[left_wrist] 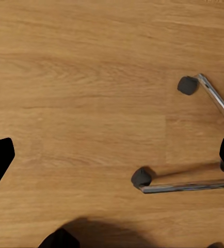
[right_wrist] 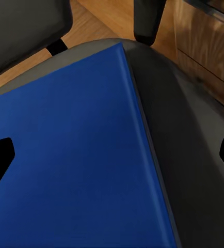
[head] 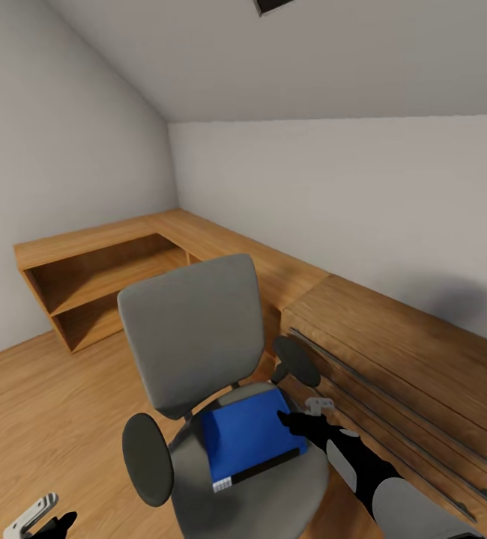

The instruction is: In the bedroom, organize the workspace by keeping the computer under the desk, ensuring the monitor is on the desk, placing the keyboard on the desk next to the monitor, placing the mouse on the desk next to the keyboard, moving the folder from the swivel chair onto the desk next to the mouse, stacking the notebook on top of the folder with the pen on top of the notebook, and positioning the swivel chair next to the desk.

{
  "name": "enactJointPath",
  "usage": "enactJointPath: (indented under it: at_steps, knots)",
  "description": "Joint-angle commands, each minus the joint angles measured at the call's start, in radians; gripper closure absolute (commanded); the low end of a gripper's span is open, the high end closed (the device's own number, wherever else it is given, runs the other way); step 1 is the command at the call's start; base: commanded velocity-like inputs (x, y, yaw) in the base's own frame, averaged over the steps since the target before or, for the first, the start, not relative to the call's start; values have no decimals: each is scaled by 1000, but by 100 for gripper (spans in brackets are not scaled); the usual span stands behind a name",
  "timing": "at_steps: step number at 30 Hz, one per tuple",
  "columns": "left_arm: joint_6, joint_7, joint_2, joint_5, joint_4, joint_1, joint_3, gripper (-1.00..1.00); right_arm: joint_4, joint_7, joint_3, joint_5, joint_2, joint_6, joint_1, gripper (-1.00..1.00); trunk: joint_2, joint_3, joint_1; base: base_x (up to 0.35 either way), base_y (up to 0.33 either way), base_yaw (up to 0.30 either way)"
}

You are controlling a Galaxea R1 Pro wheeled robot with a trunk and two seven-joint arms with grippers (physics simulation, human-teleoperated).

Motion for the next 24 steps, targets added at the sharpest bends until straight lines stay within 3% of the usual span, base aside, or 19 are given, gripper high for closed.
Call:
enactJointPath:
  at_steps: [1, 24]
  knots:
    - [5, 7, 0, 11, -2, 0, 1, -100, -1, 1, 3, -7, -1, 5, -1, -100, 0, -1, 0, 7, 0, 0]
    - [4, 7, -3, 12, -2, 0, 4, -100, -1, 1, 4, -7, 0, 5, -1, -100, -161, -73, 88, 1, 0, 0]
